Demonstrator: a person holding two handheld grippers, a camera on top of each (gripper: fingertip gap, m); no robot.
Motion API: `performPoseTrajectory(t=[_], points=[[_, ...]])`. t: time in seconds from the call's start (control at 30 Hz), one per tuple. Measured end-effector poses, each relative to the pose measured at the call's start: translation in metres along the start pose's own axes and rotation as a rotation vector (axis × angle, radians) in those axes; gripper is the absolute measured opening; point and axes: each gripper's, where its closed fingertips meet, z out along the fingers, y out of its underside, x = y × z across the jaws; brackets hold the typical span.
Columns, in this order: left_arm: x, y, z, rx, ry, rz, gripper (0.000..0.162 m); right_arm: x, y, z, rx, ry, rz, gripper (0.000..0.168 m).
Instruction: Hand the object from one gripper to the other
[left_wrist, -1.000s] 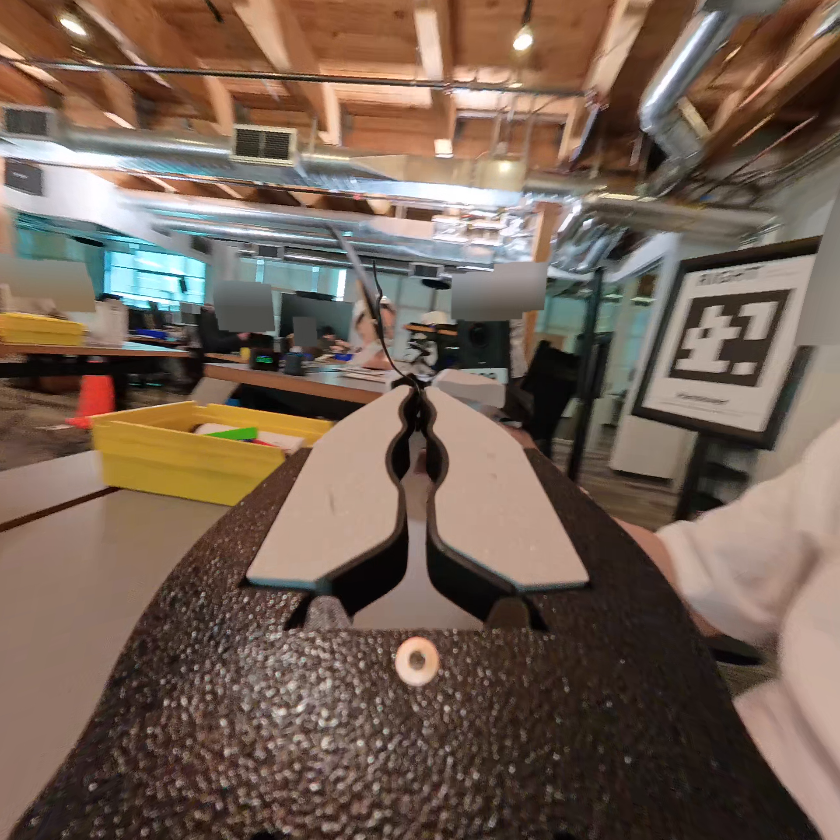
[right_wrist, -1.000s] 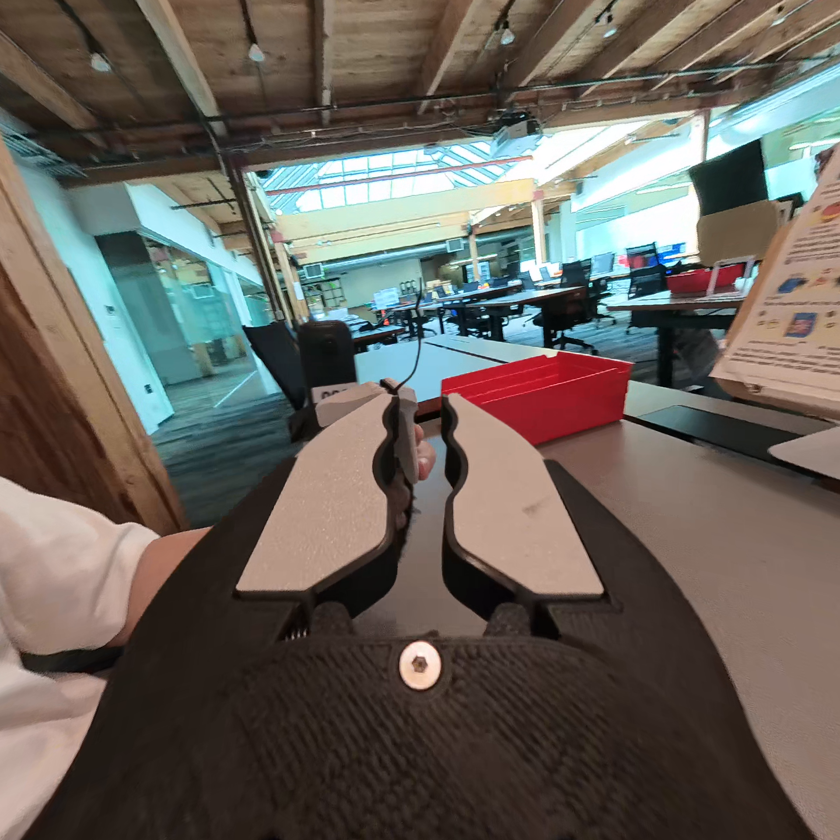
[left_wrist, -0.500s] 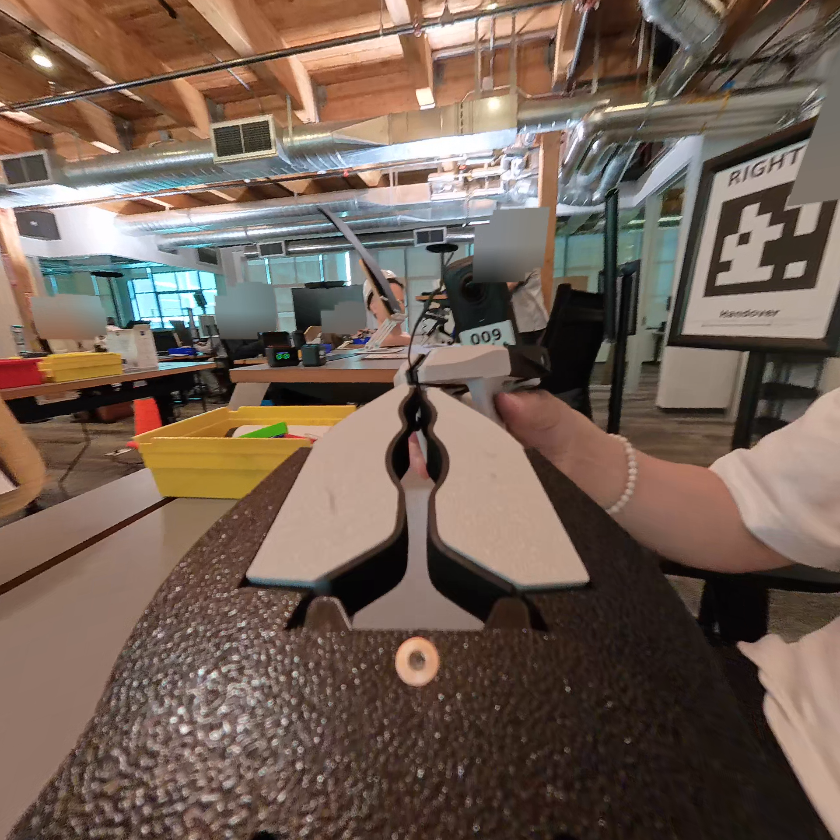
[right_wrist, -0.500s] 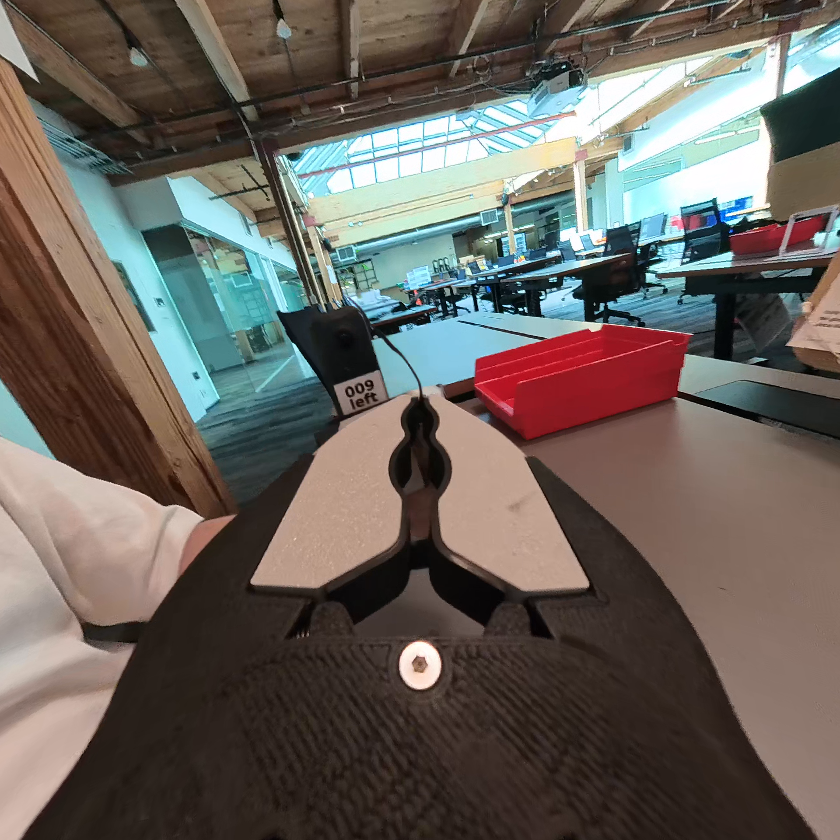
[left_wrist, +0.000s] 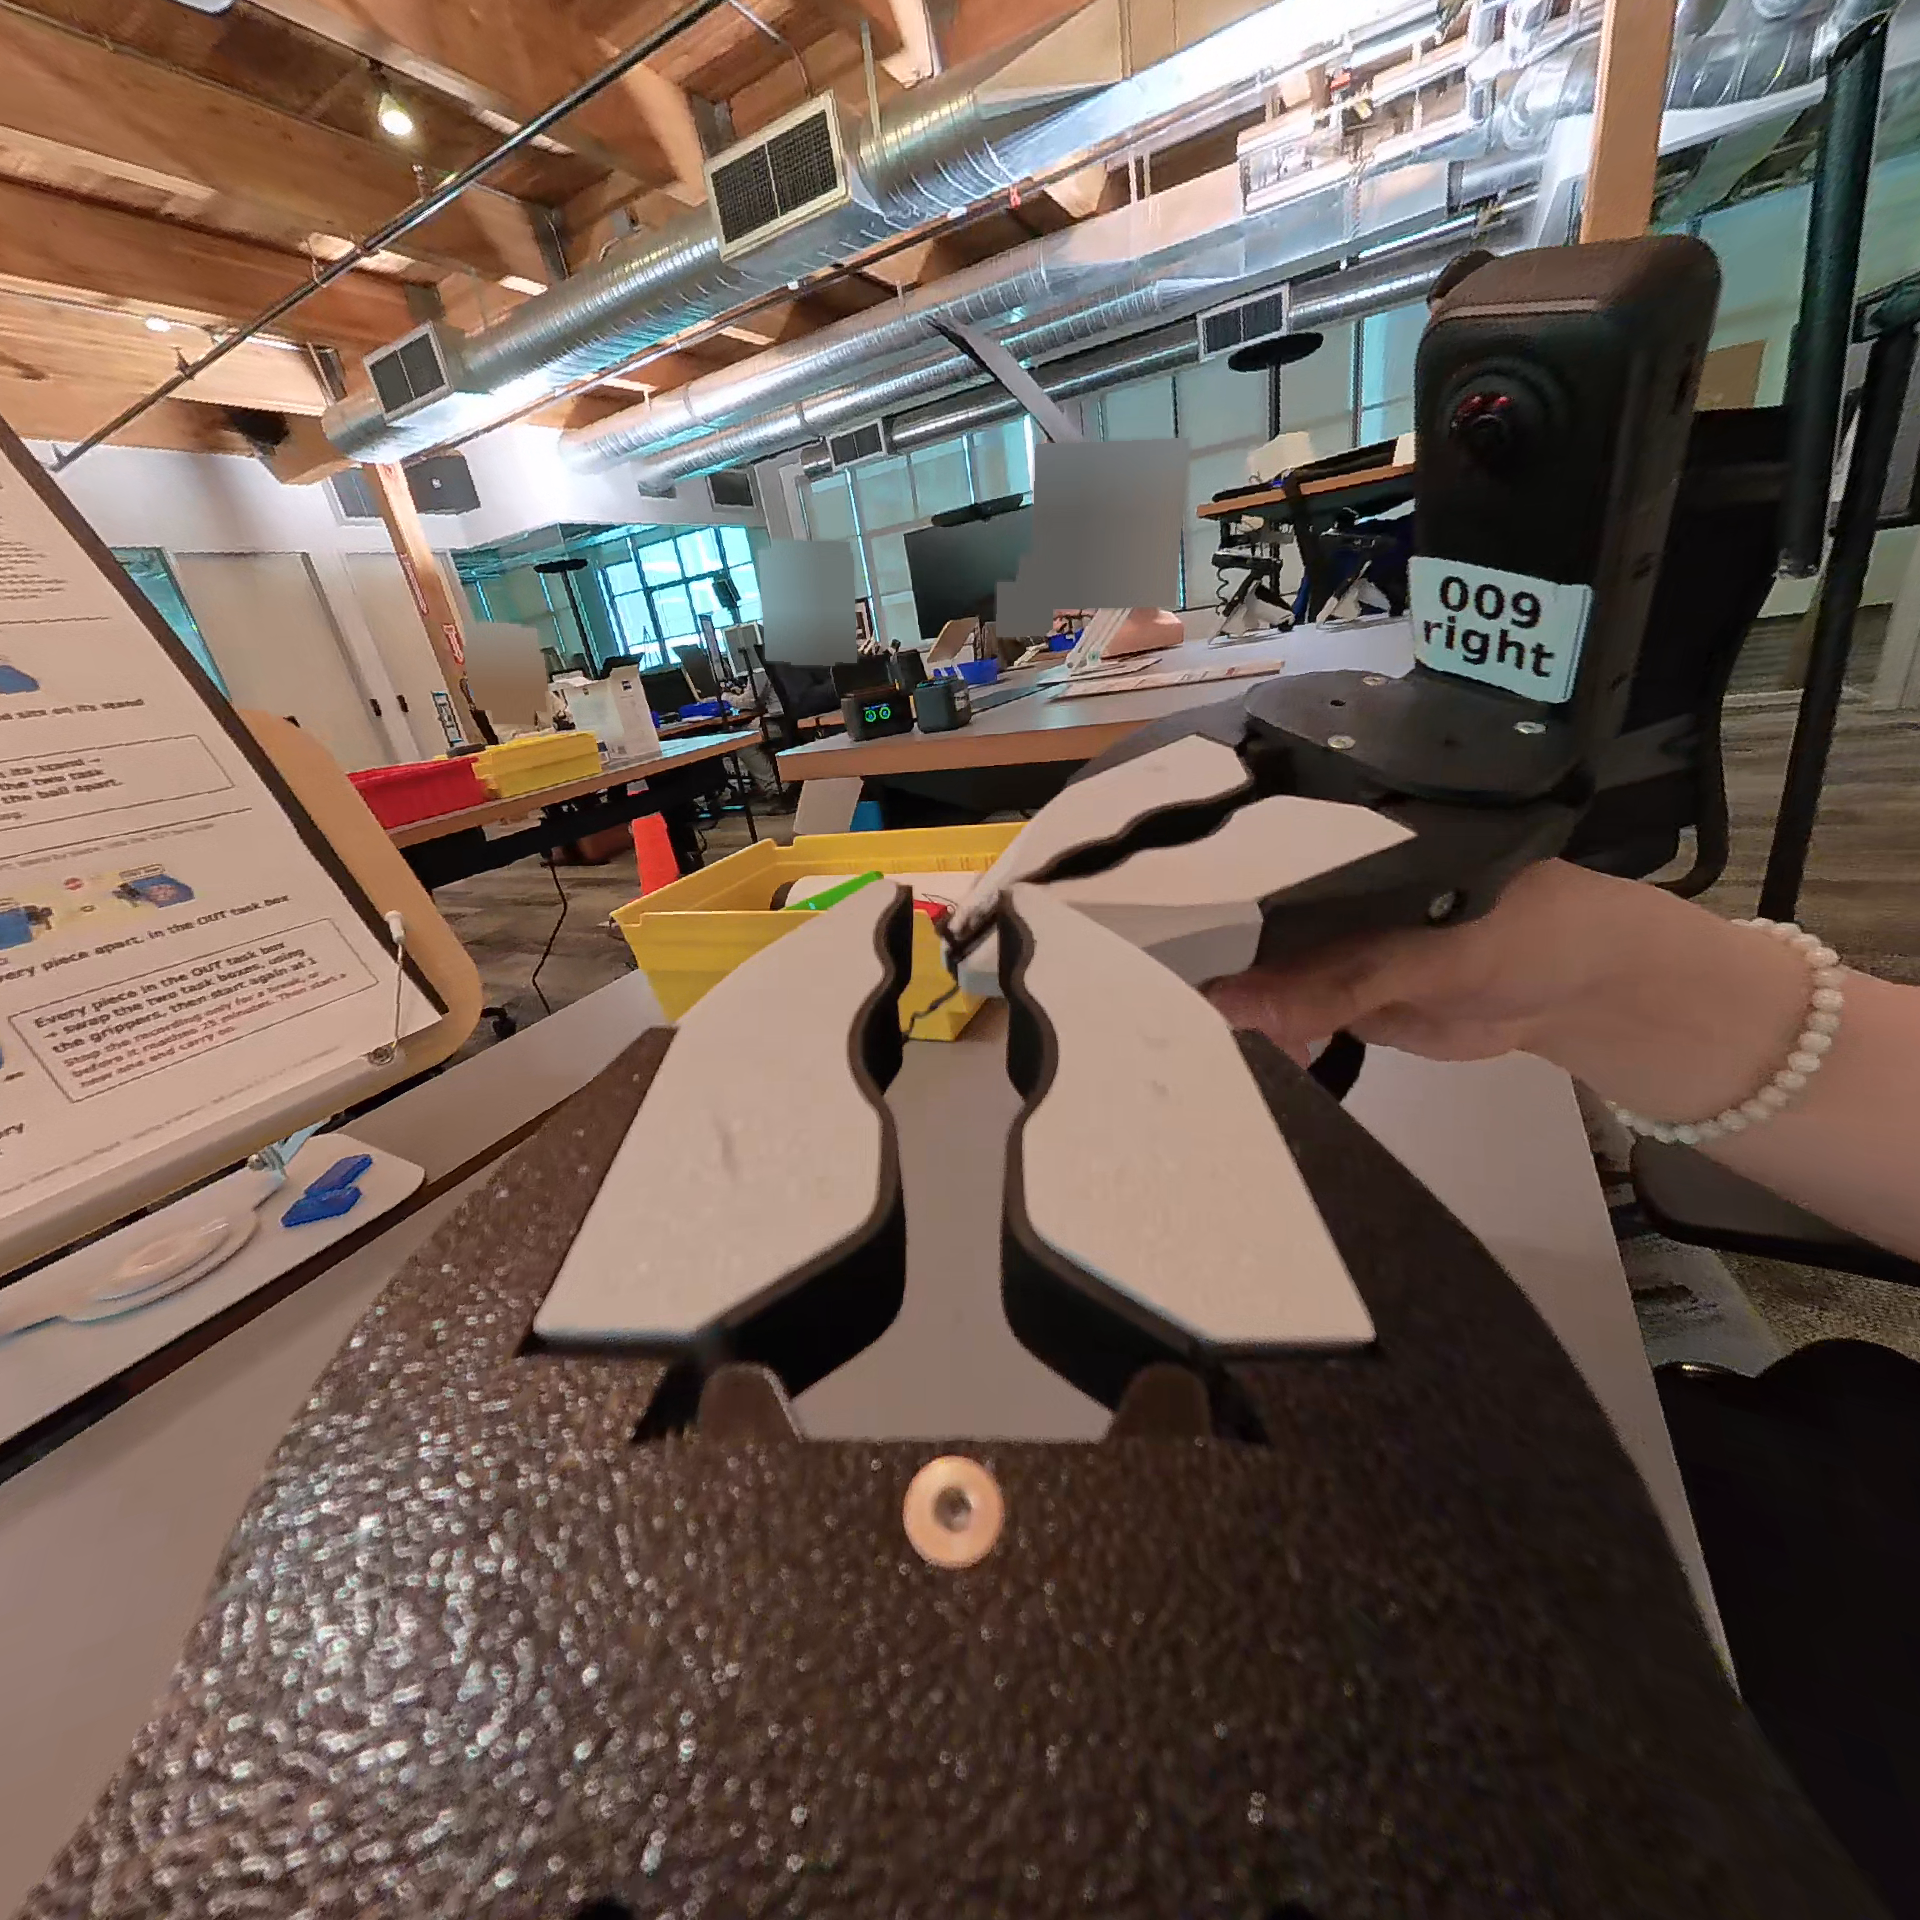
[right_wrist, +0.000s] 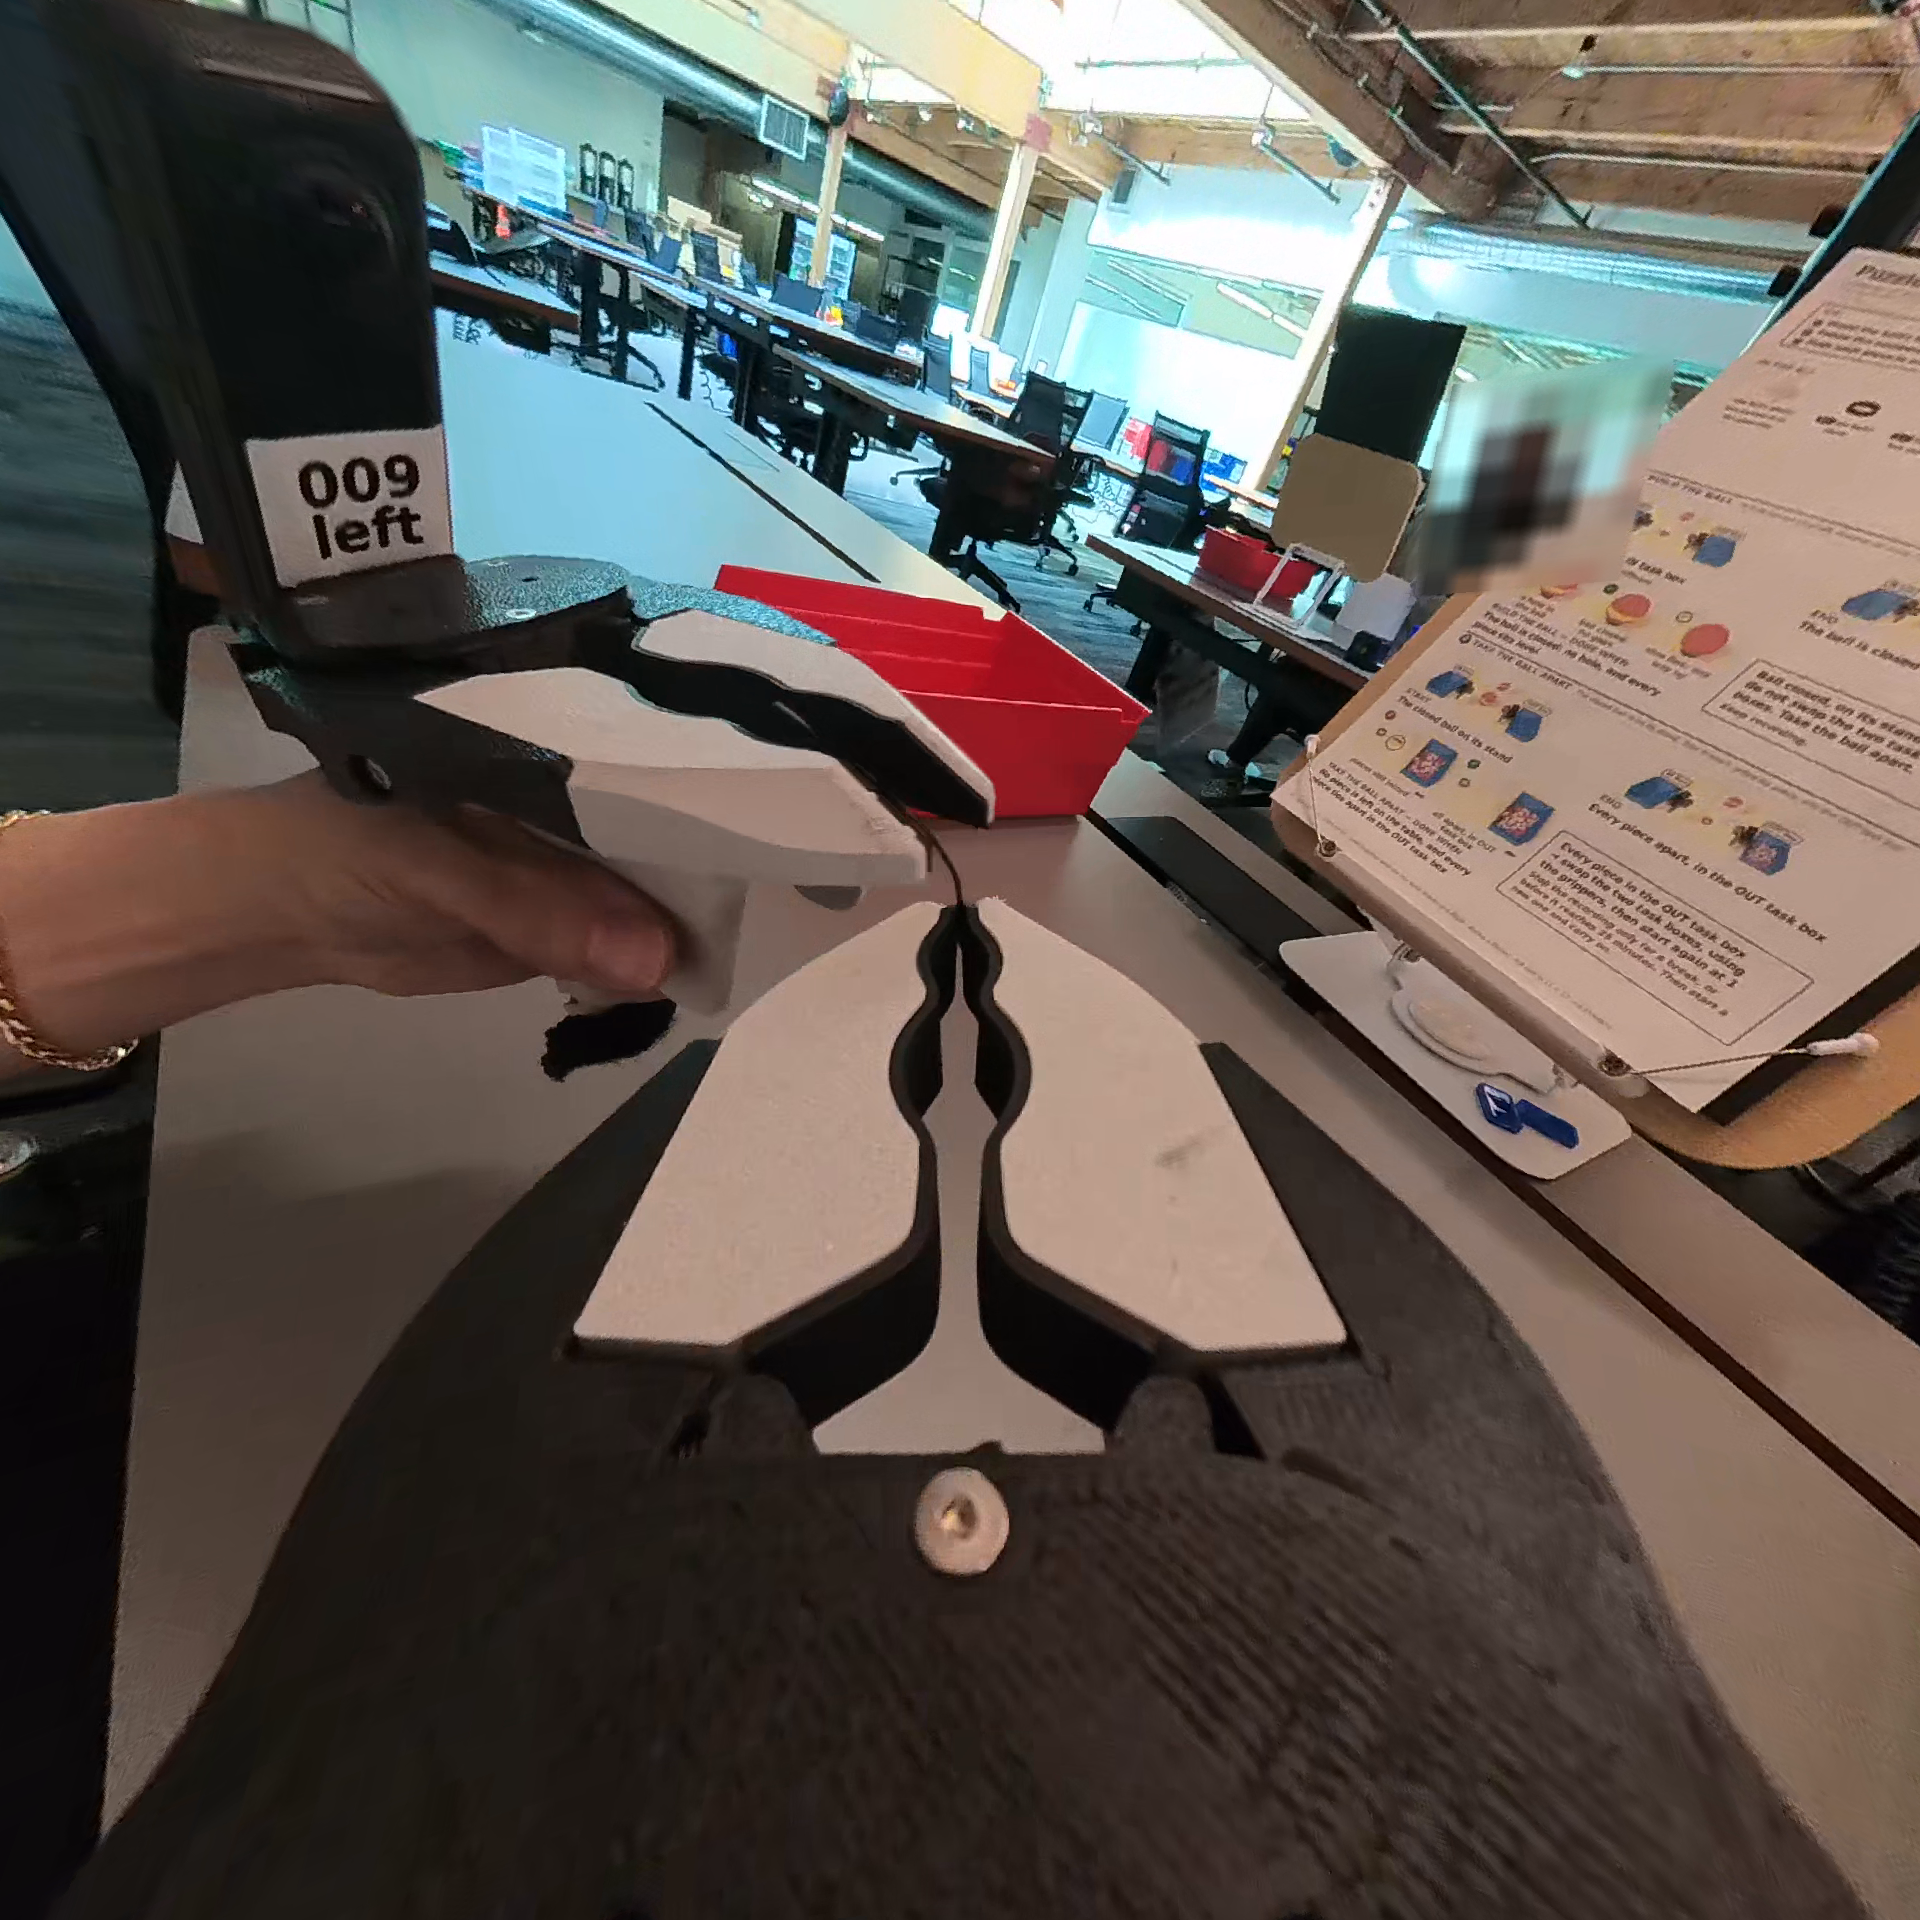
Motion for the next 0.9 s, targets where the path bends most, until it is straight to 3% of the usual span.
performPoseTrajectory(t=[0.6, 0.7, 0.9], points=[[-0.004, 0.0, -0.002, 0.002, -0.016, 0.035, 0.001, 0.003, -0.001, -0.004, 0.02, -0.02, 0.037, 0.001], [-0.006, -0.001, -0.003, 0.0, -0.026, 0.007, 0.001, 0.004, 0.0, -0.004, 0.019, -0.005, -0.001, 0.024], [-0.002, -0.004, -0.003, -0.004, 0.028, -0.084, 0.001, -0.003, -0.012, -0.006, 0.072, -0.014, -0.081, 0.01]])
